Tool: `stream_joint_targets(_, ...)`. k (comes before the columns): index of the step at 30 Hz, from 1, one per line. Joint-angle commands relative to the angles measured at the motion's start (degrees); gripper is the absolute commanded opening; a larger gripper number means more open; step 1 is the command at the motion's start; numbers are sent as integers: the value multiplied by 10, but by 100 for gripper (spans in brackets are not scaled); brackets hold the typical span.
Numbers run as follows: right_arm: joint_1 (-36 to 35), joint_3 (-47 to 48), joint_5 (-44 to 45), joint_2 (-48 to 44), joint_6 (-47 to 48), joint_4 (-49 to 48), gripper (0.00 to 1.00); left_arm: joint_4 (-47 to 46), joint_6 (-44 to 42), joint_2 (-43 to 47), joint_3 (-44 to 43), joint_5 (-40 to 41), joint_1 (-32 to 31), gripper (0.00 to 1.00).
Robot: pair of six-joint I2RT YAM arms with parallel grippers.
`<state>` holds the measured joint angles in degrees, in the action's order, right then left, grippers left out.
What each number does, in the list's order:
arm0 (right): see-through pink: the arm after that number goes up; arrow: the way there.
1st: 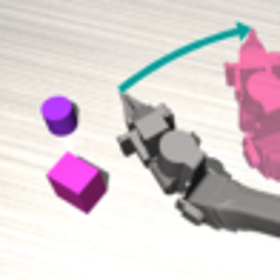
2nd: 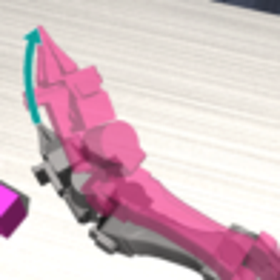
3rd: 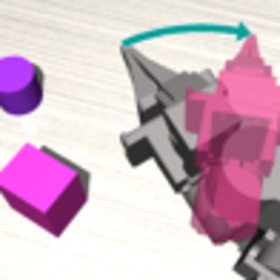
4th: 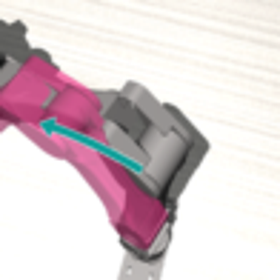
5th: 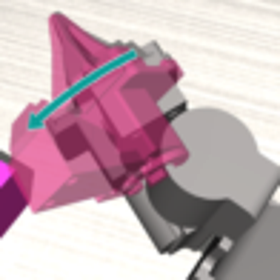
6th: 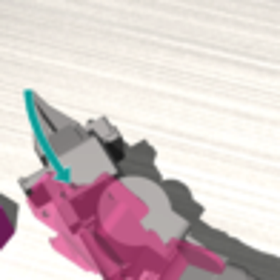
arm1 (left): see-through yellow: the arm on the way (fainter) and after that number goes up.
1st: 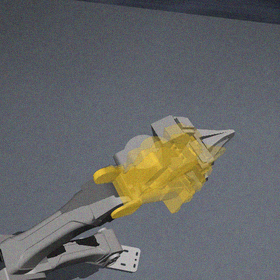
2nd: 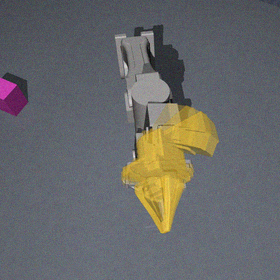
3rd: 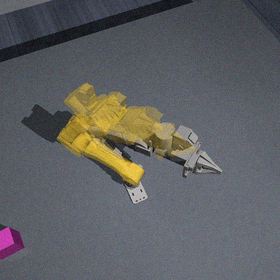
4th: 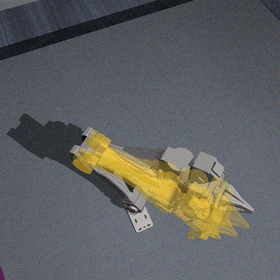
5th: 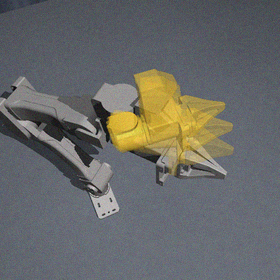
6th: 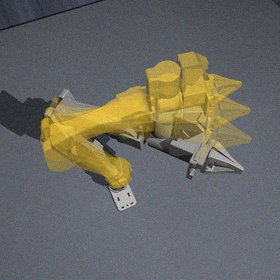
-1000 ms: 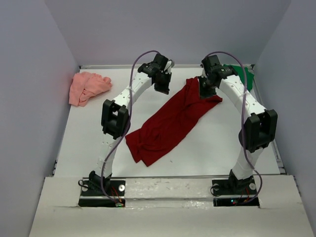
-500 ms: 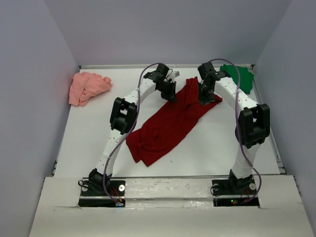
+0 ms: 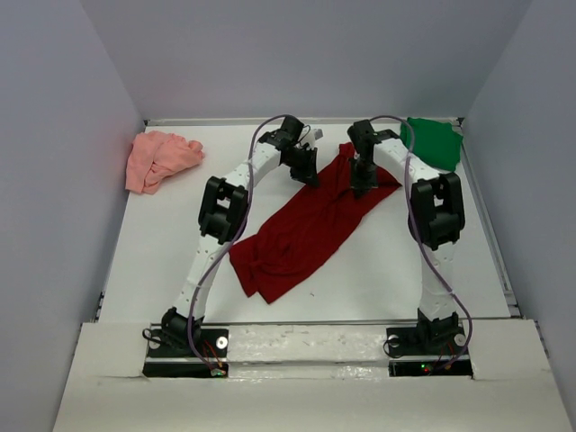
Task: Fold and stack the t-shirts
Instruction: Rotate the tshirt 90 degrees
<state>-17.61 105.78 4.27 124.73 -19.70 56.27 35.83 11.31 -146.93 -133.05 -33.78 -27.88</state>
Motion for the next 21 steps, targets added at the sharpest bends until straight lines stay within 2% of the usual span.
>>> stream_joint_targets(1, 1, 40, 10, 11, 0, 9, 0, 12, 16, 8, 10, 1, 14, 0)
stream_joint_targets(12, 1, 58, -4, 40, 9, 18, 0, 69, 80, -24, 17, 61, 41, 0)
stream_joint_targets(21, 1, 50, -19, 41, 8, 6, 0, 56, 71, 9, 44, 117, 39, 0)
